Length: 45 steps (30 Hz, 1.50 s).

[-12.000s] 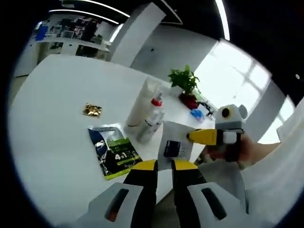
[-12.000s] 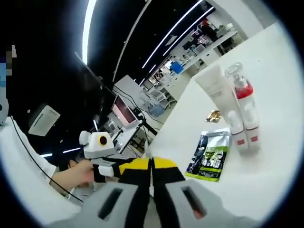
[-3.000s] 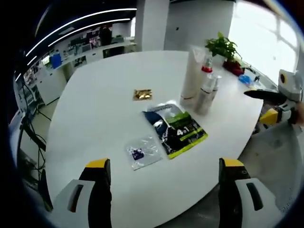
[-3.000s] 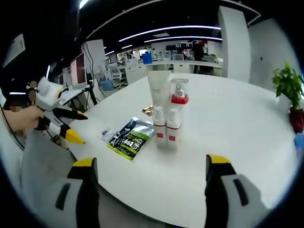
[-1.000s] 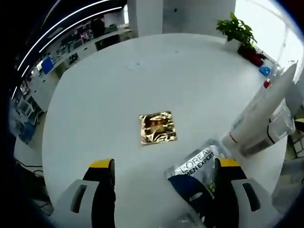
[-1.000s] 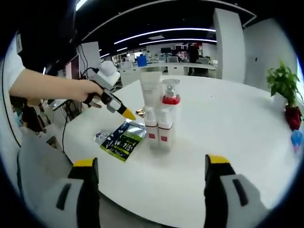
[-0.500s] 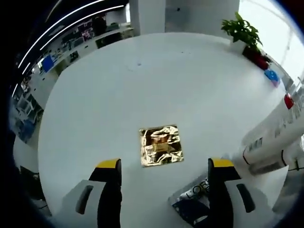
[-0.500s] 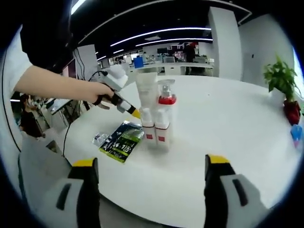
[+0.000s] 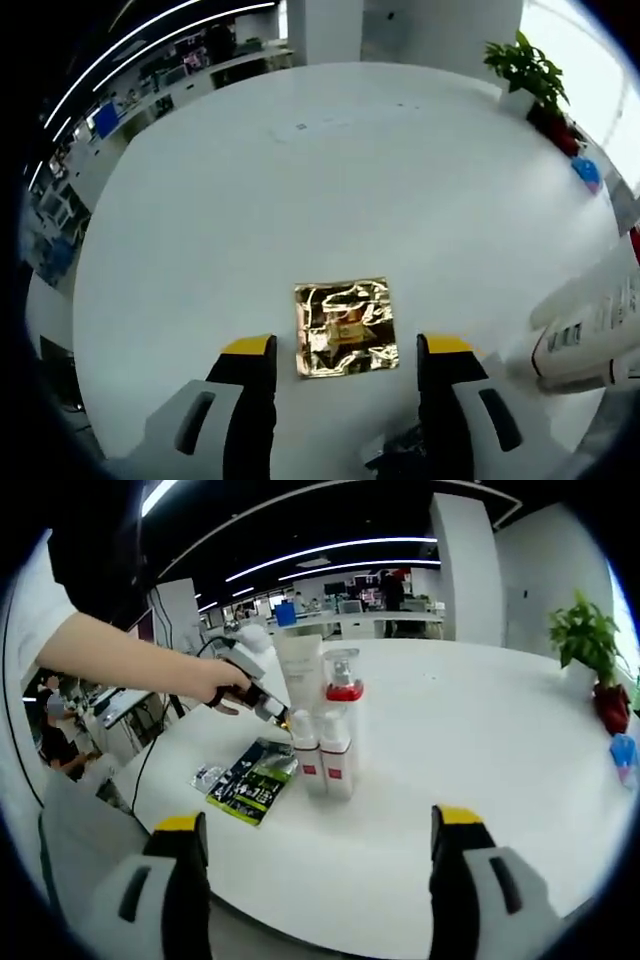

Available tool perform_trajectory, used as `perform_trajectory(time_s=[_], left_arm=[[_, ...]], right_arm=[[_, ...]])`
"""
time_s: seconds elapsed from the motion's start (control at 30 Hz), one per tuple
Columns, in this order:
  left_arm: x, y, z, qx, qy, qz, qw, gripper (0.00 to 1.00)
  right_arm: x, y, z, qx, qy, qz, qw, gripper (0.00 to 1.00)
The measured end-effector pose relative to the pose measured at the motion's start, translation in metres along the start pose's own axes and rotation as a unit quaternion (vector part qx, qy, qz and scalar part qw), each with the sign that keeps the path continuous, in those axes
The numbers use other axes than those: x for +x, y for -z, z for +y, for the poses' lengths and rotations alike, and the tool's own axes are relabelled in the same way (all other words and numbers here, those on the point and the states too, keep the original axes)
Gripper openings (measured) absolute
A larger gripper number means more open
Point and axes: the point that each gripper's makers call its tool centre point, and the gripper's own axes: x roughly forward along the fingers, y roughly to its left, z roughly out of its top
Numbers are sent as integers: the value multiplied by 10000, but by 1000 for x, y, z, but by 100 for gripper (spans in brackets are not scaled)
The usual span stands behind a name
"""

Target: Arrange the skincare products in the storage area until every visible bottle or jar stands upright without overlapping.

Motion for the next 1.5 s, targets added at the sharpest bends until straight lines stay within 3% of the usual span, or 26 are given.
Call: perform_trajectory(time_s=[0.43,0.53,0.8,1.1,1.27,1.5], left_arm=[[3,-2,5,-24,-147,-9,9999,44],[4,-3,4,-15,-147,-33,9999,36],[4,-5,4,-50,-212,-68,9997,35],[-7,-10,11,-294,-292,-205,9989,34],[-21,-3,23,-633,-552,-226,9962,34],[-34,11,30,-931,-661,-206,9932,34]], right_arm=[[0,1,-3,96,61,-7,9999,92],[0,1,-3,88,63,3,9999,92],[0,1,-4,96,82,-8,9999,92],[-1,0,-4,97,76,-26,9999,91],[-1,-1,-3,95,68,-49,9999,91],[-2,-2,-2,65,48,-87,9999,91]])
